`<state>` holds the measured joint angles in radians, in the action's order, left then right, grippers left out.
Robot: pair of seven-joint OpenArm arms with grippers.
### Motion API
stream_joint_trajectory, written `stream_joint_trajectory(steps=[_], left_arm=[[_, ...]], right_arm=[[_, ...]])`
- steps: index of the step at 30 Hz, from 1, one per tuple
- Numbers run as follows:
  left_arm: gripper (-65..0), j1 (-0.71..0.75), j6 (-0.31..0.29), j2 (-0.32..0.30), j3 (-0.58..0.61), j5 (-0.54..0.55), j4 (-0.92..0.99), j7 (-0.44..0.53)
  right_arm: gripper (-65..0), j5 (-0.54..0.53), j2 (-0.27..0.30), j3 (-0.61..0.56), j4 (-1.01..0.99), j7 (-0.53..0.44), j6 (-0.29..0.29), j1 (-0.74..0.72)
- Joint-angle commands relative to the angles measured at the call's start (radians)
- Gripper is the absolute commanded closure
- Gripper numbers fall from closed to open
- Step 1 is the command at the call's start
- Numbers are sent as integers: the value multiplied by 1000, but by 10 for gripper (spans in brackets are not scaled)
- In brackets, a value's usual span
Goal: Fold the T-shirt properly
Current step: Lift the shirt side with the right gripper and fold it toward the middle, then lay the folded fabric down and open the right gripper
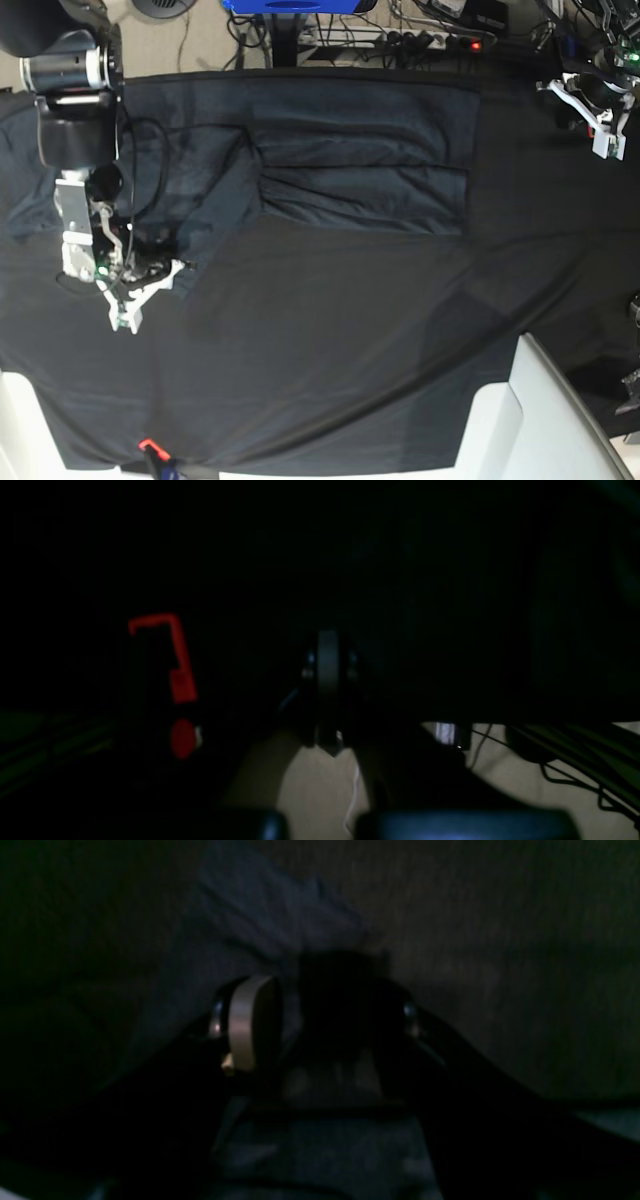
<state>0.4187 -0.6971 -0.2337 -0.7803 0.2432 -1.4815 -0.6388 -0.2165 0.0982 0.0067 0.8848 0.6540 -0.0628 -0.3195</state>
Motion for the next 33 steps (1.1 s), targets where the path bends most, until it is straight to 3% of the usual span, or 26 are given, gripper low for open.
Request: stream_joint_trajectory(steps=[1,5,9,13,15,19,26,30,33], left_arm=[[0,1,-1,-17,-9,12,-5,17],[0,-2,-1,-17,-9,12,20,17],[0,-4,-1,-46,-9,12,32,17],[0,-5,-1,-100,-11,12,83,17],[0,-5,-1,-115,-11,12,97,17],[0,-5,-1,-120,-9,12,91,17],[0,-22,-1,-120,-8,11,92,17],[0,-39,-1,-114,-3,-100,95,17],[0,-53,-1,-95,-5,-167,89,18]], right_arm=[[-234,-4,1,0,0,2,-2,-19],[0,-4,-2,-1,-3,5,-2,-20],[0,-4,-4,-1,95,34,-2,18],[0,-4,-33,-26,449,174,-2,164],[0,-4,-45,-87,649,238,-1,267],[0,-2,-48,-296,903,269,7,431],[0,-2,-48,-590,948,263,108,464],[0,-4,-68,-687,946,266,162,429],[0,-4,-78,-756,946,264,168,417]])
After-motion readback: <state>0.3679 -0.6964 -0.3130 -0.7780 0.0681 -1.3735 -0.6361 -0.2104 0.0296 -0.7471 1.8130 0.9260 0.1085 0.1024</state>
